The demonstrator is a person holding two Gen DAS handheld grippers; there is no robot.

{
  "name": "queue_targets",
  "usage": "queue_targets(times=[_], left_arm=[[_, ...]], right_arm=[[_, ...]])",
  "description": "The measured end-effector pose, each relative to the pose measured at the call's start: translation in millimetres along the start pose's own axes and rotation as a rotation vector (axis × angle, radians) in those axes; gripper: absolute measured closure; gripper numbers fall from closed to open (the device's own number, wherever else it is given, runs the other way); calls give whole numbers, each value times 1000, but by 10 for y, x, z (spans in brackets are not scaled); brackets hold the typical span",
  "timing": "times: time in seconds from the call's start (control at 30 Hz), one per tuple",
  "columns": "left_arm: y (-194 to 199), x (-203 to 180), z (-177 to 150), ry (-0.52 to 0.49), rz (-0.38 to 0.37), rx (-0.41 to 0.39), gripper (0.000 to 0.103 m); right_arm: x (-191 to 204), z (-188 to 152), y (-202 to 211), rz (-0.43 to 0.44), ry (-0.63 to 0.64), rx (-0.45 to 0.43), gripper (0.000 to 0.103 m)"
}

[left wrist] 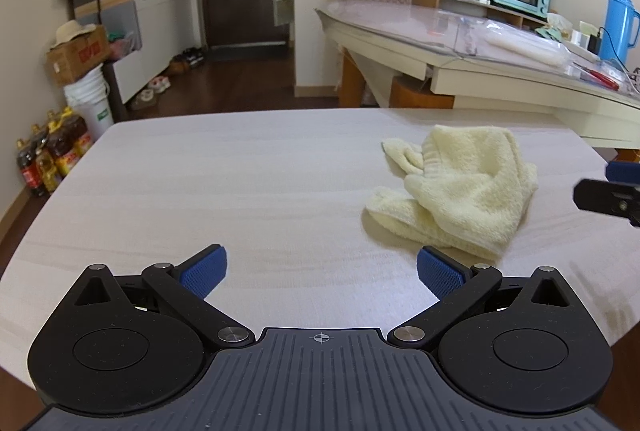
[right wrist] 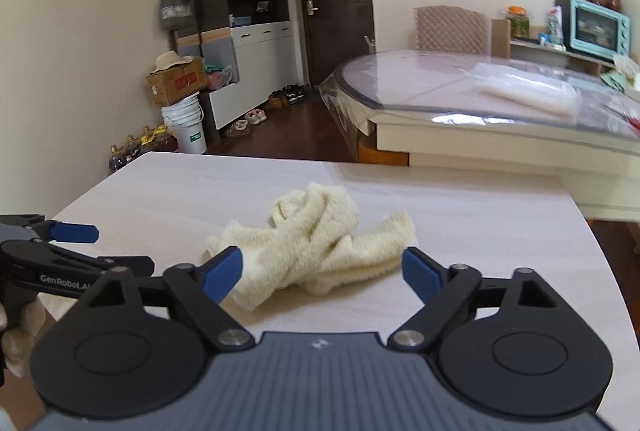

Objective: Fold towel
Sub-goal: 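Move both grippers toward the crumpled yellow towel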

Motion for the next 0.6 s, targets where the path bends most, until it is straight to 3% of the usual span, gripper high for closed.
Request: queue_targets(times=[0.6], left_arm=[[-371,53,39,-15,-9,44,0]], right_arm=[[29,425,-469,8,152,54,28]])
Point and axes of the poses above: each gripper's, at about its wrist camera, not at the fingertips, and y roughly against the way its jaws point, x to its left, z to its top, the point moved 7 cm from there along -y, roughly the way its jaws point, and after that the axes turned 4 degrees about y, right-handed, at the moved point
